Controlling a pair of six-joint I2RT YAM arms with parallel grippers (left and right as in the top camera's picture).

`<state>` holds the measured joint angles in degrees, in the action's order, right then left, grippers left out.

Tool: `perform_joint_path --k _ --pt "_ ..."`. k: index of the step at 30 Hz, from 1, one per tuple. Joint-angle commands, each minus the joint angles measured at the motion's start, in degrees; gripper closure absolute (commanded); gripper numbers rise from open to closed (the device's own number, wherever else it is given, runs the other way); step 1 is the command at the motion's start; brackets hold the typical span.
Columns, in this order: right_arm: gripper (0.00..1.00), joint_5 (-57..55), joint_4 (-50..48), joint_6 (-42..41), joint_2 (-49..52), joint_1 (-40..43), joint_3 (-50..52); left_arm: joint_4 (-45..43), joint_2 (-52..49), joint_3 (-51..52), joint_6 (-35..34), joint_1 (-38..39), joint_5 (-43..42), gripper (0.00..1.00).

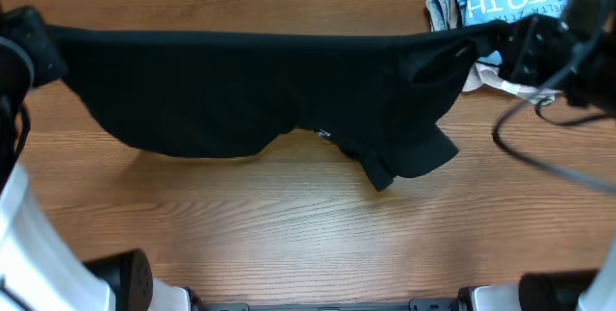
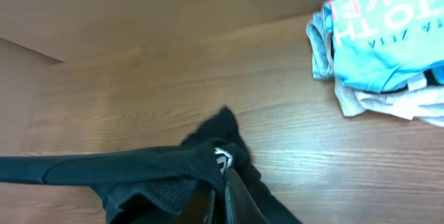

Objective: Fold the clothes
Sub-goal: 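Lift the t-shirt with both grippers and stretch it wide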

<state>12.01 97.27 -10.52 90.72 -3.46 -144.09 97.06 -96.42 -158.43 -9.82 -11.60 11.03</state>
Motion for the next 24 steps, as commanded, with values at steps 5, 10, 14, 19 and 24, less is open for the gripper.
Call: perform_joint_path --k 5,10,14,19,24 --pt "0.96 -1.42 -2.12 2.03 -2.62 0.92 -1.36 -0.57 1.40 -1.05 0.37 -0.44 8.24 0.96" --pt "0.96 -1.55 -6.95 3.65 3.32 -0.98 -1.36 -3.56 -5.01 -1.05 0.46 -0.44 9.25 0.96" --pt "0.96 -2.14 -14.40 4.83 9.11 -2.49 -1.36 -11.10 -11.21 -1.05 0.68 -0.44 13.57 0.96" --pt "0.96 -5.16 -28.46 4.83 12.92 -2.47 -1.36 -23.63 -16.28 -1.05 1.11 -0.46 14.91 0.96" --pt "0.96 -8.31 -37.75 7.50 12.81 -2.47 -2.19 -30.60 -17.29 -1.07 1.09 -0.46 13.20 0.96"
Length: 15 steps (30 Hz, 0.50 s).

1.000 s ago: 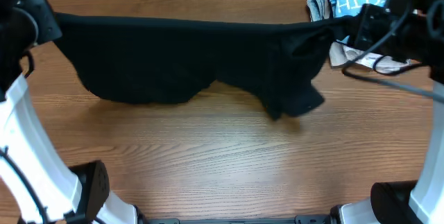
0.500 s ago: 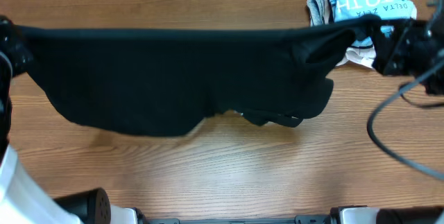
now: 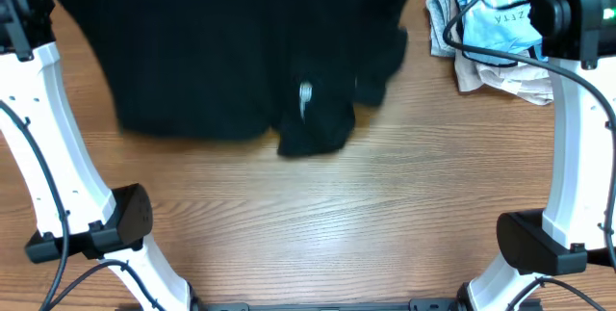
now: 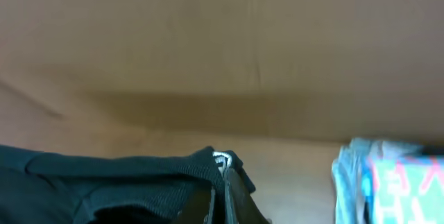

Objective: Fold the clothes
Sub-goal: 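Lift the t-shirt with both grippers and stretch it wide, then lower the stretched t-shirt onto the table with both grippers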

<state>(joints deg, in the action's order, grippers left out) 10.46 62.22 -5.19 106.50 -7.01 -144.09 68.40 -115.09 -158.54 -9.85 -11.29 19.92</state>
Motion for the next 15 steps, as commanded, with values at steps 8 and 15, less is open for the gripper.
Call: perform_joint_path --k 8,15 --pt "0.96 -6.80 -4.11 5.66 -2.84 1.07 -1.95 0.20 1.46 -0.94 3.65 -0.85 2.60 0.96" --pt "0.96 -6.88 3.82 5.66 -1.14 1.07 4.61 16.87 -1.55 -0.94 3.63 -1.01 -10.93 0.96"
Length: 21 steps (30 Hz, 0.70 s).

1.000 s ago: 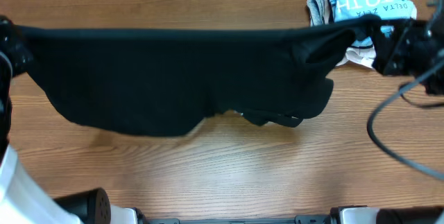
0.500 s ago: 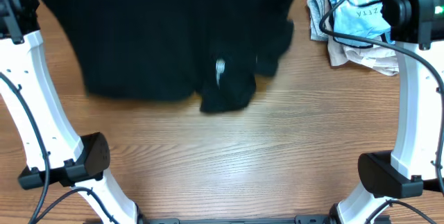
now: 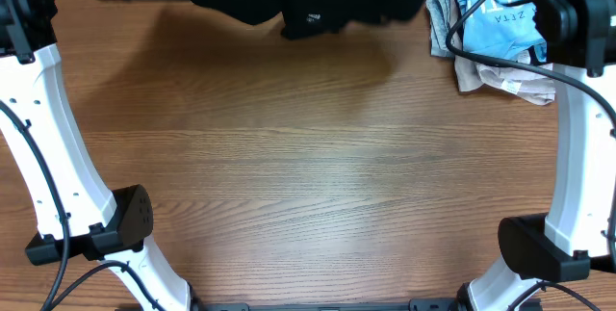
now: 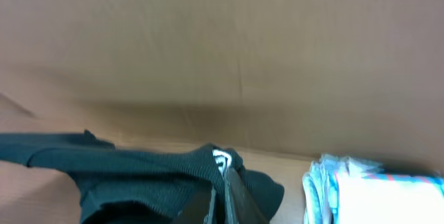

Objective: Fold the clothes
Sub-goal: 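Lower the stretched t-shirt onto the table with both grippers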

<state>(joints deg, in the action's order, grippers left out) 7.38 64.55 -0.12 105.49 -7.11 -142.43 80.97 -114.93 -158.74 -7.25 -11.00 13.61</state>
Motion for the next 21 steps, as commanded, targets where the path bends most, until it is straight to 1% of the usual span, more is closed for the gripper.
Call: perform_joint_path --k 1,4,8,11,15,21 --pt "0.96 -3.61 2.69 0.57 0.17 1.18 4.46 7.48 -2.51 -0.74 0.74 -1.25 -5.44 0.96" --pt "0.96 -2.27 4.02 0.11 0.61 1.18 11.41 15.82 -5.70 -0.74 -2.05 -1.25 -5.75 0.96" --pt "0.96 -1.46 3.69 -2.43 0.61 1.18 20.22 15.82 -7.23 3.15 -2.08 -1.22 -10.60 0.96" --pt "0.96 -0.13 3.76 -4.90 0.61 1.18 24.85 15.85 -7.13 7.76 -2.21 -1.14 -14.25 0.96" --pt "0.96 0.39 5.07 -7.26 0.61 1.18 29.27 15.85 -6.88 15.58 -2.16 -0.92 -14.71 0.96" --pt "0.96 0.33 12.85 -7.61 -0.13 1.18 31.10 15.85 -3.96 29.55 -1.95 -1.20 -14.16 0.96"
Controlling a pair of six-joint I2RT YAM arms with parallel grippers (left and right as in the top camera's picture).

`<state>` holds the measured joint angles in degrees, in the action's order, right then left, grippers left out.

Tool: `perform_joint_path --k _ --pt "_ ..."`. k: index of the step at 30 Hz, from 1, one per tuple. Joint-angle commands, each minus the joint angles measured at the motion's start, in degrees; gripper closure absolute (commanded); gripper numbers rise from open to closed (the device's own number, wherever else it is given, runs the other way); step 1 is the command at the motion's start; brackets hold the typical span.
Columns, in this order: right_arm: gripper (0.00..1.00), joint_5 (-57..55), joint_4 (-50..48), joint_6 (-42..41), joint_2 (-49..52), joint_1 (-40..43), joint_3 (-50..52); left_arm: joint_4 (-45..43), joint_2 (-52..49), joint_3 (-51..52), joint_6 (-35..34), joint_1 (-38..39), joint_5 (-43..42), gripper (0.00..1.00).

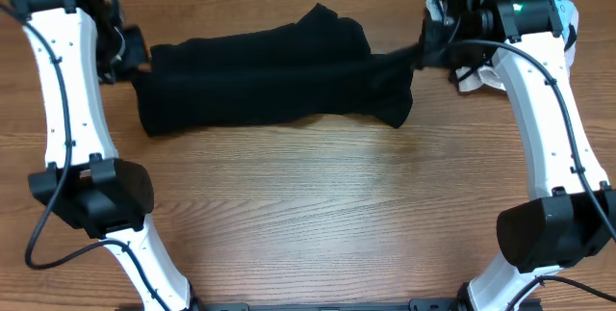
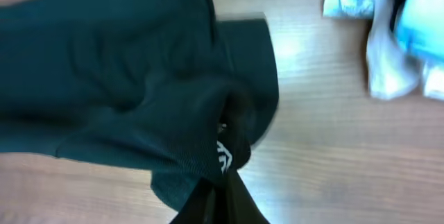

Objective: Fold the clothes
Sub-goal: 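Lower the stretched t-shirt onto the table with both grippers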

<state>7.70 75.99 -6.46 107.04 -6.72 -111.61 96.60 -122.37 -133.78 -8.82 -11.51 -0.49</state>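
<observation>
A black garment [image 1: 260, 75] lies in a long bunched band across the far half of the table, held at both ends. At its left end is my left gripper [image 1: 133, 59], which looks shut on the cloth. My right gripper [image 1: 422, 56] pinches the right end. In the right wrist view the garment [image 2: 125, 64] fills the left and middle, with a small white label by my right gripper [image 2: 223, 182], whose fingers are shut on a fold of it. One lower corner hangs down at the right, near the gripper.
A pile of other clothes, blue and white, sits at the far right corner, partly behind my right arm; the same pile [image 2: 402, 37] is close beside the garment's right end. Bare wooden table [image 1: 318, 215] stretches toward the near edge.
The garment was held up at the far edge, mostly out of the overhead view. Now it rests on the table's far half, and both grippers are down at table level at its ends.
First the garment hung stretched between both grippers over the table's middle. Then it was raised and further back, then at the far edge. Now it lies as a band on the table, both ends still gripped.
</observation>
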Motion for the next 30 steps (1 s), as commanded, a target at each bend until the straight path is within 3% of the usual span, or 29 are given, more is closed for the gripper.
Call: perform_joint_path --k 1,10,16,23,30 --pt "0.96 0.02 2.62 -1.29 -2.10 0.76 0.28 0.22 4.28 6.32 -0.39 -0.70 0.55 0.96" --pt "0.96 0.07 11.17 -3.13 -10.16 0.63 2.84 -0.28 17.90 19.82 -0.63 -0.70 1.86 0.96" --pt "0.96 2.82 10.12 -6.08 -19.74 0.55 16.55 -1.11 26.47 31.58 -2.84 -0.68 1.49 0.96" --pt "0.96 6.12 5.79 -9.09 -29.59 0.50 36.87 -7.87 35.23 51.49 -7.21 -0.72 1.01 0.96" --pt "0.96 6.10 5.05 -11.63 -33.81 0.44 45.77 -11.85 37.75 65.83 -12.04 -0.79 1.03 0.95"
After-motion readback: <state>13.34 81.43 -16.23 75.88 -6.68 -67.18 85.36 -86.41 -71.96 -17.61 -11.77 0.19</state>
